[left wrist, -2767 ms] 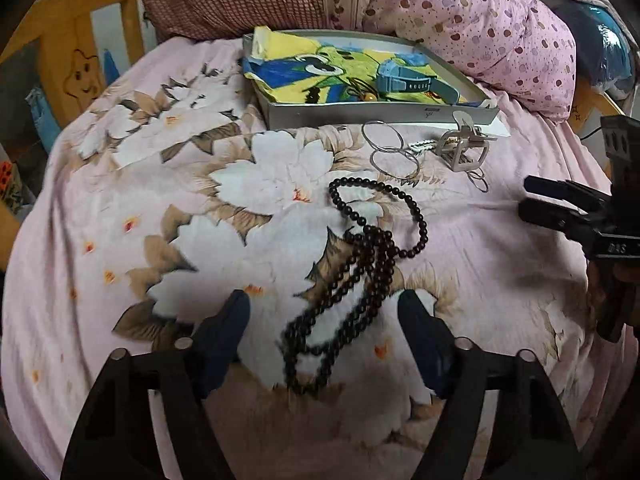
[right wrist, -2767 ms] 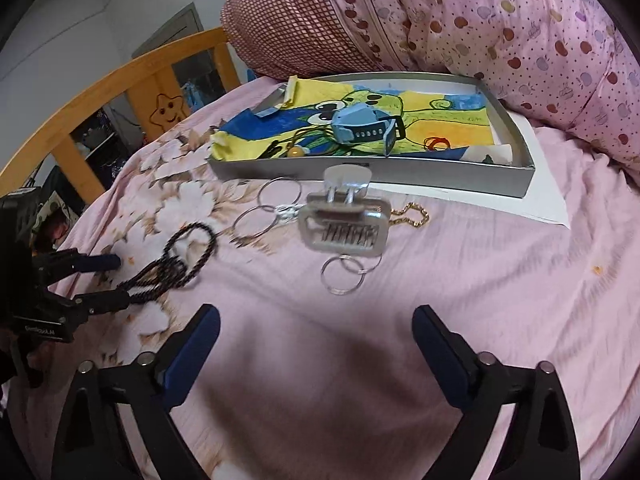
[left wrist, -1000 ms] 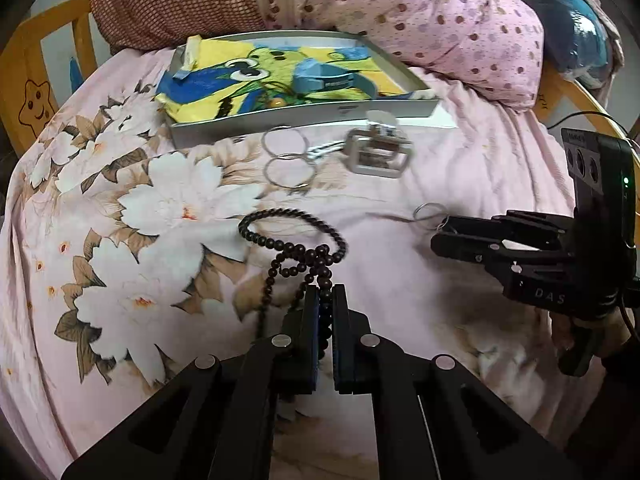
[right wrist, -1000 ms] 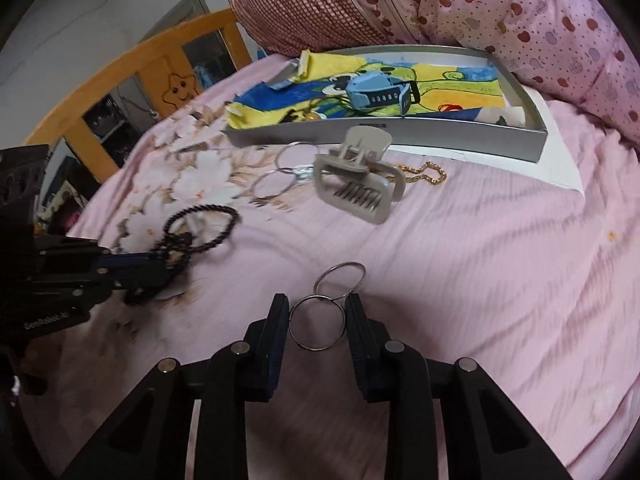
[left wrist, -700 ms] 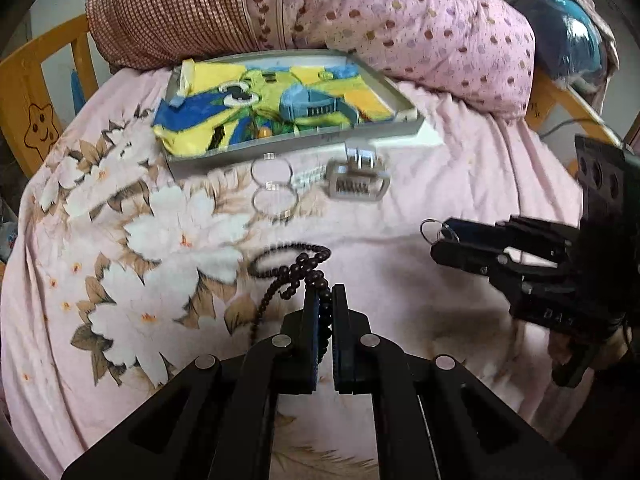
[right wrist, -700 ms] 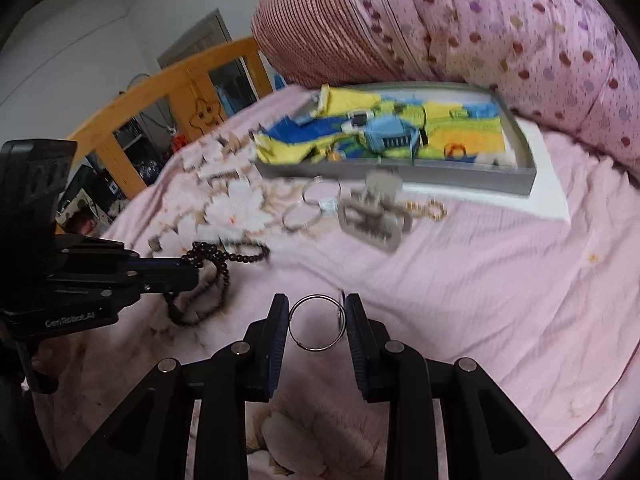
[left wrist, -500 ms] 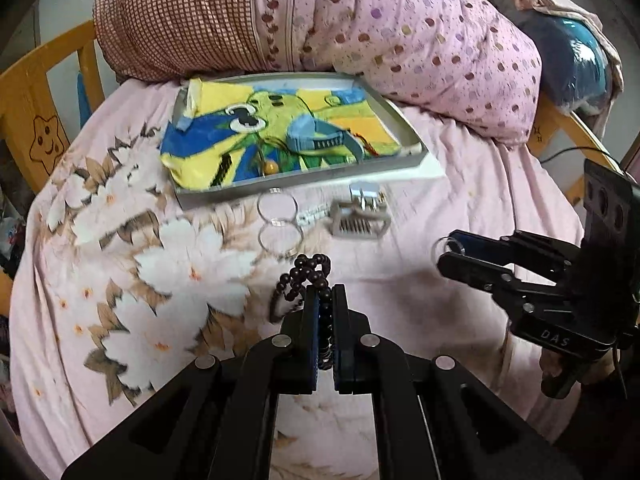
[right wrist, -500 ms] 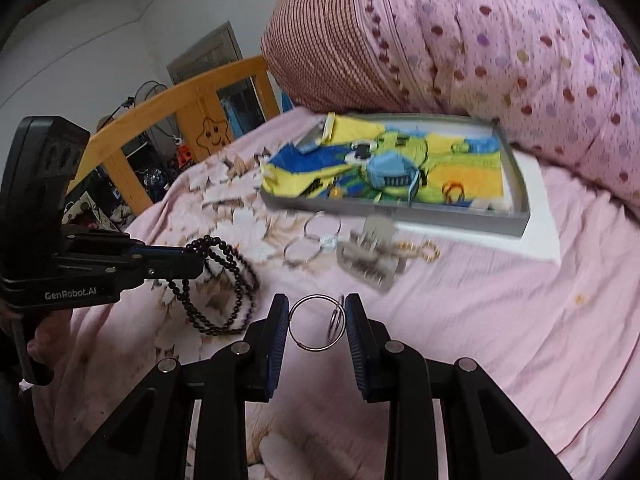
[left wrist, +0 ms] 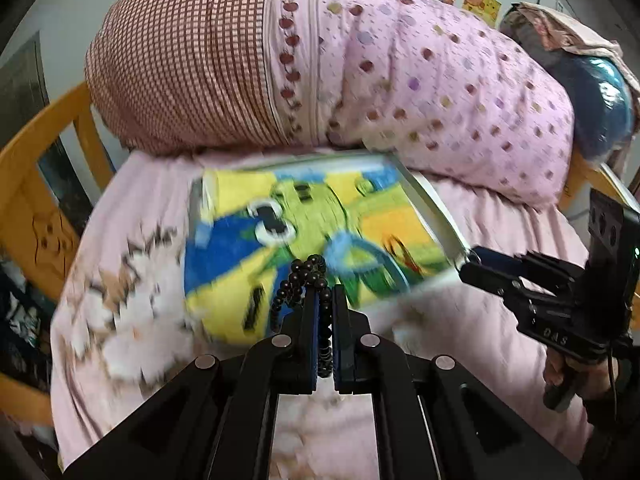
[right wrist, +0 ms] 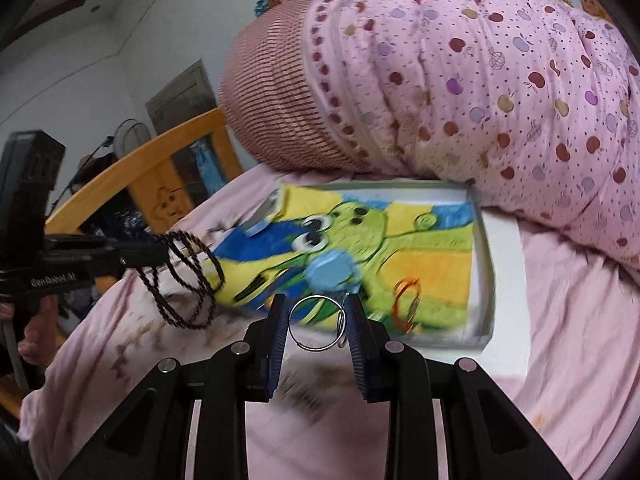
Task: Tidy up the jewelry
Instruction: 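Carry the necklace into the tray and open the left tool while the right tool releases the ring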
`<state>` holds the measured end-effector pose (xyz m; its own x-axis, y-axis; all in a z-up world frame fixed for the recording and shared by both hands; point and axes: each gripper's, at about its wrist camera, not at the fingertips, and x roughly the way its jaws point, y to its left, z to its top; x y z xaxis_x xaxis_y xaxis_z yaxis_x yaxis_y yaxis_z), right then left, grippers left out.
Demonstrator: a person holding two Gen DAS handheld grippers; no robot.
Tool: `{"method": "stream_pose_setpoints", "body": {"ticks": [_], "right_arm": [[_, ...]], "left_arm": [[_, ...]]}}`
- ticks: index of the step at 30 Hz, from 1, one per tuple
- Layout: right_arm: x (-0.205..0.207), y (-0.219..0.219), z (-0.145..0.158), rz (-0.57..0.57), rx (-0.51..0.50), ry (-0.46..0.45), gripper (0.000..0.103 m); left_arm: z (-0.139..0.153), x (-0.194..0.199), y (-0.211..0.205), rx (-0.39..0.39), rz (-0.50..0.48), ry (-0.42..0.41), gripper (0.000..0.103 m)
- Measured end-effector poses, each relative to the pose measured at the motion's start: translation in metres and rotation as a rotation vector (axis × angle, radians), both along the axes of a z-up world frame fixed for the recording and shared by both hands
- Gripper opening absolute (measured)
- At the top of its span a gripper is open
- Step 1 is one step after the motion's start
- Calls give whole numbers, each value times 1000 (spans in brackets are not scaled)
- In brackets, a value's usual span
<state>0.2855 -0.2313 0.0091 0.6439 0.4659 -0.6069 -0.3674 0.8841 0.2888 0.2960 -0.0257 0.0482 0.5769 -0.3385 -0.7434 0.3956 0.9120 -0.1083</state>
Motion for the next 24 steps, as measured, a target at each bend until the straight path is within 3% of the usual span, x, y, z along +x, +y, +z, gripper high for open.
{"method": "stream_pose_setpoints", "body": {"ticks": [6, 13, 22, 24], "right_arm": [[42, -3, -21, -47, -26, 48, 27], [52, -9, -47, -73, -28, 114, 28], [55, -15, -58, -98, -45, 147, 29], [54, -17, -57, -108, -52, 144, 36]], "left_arm": [[-28, 48, -2, -52, 54, 23, 4], [-66, 60, -21, -30, 22, 91, 4], [-72, 63, -32, -44, 4, 128, 4], [-73, 66, -30, -65, 13, 150, 4]]}}
